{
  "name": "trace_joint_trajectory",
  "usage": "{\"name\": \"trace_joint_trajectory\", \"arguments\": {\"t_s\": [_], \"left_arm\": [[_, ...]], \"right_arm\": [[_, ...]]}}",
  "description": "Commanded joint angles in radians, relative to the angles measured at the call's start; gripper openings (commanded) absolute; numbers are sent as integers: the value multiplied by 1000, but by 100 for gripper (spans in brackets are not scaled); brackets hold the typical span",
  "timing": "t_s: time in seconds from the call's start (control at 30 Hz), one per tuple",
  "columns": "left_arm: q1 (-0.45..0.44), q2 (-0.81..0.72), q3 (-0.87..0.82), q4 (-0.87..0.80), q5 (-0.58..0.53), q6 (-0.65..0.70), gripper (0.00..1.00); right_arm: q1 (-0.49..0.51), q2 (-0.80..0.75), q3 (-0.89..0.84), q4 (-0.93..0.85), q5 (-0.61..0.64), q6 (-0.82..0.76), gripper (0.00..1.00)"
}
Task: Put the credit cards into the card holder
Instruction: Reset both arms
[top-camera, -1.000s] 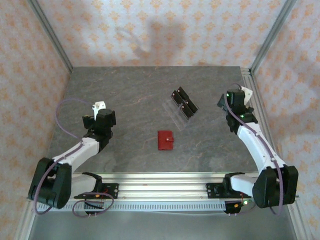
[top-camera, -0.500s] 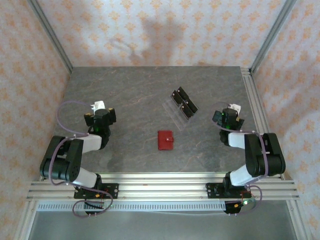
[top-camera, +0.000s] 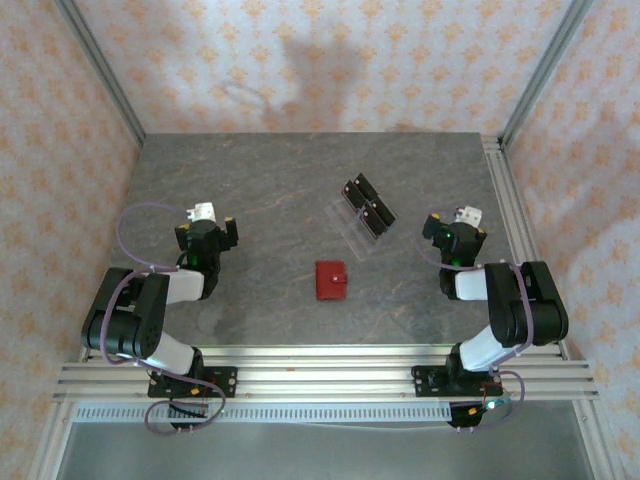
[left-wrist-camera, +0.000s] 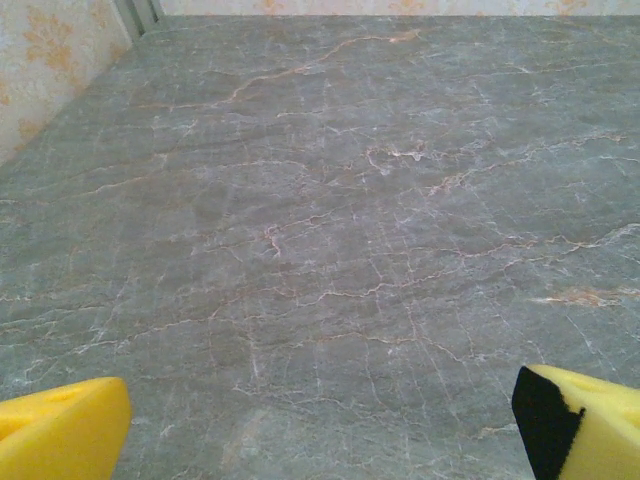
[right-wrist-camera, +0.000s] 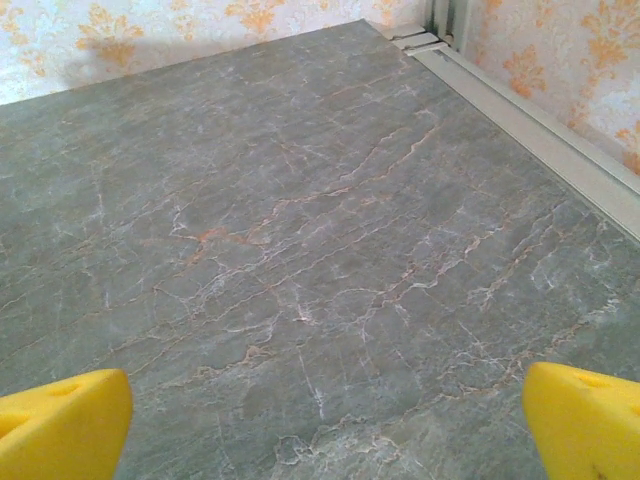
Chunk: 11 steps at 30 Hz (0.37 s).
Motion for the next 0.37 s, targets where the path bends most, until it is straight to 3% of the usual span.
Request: {"name": "trace_joint_trajectory", "arguments": {"t_s": [0.0,0.33], "left_arm": [[12,-3,1,35,3,16,100],[11,-3,-1,38,4,17,100]], "right_arm": [[-5,5,-4,54,-4,-5,99],[-4,2,10,18,-39,-23,99]]}}
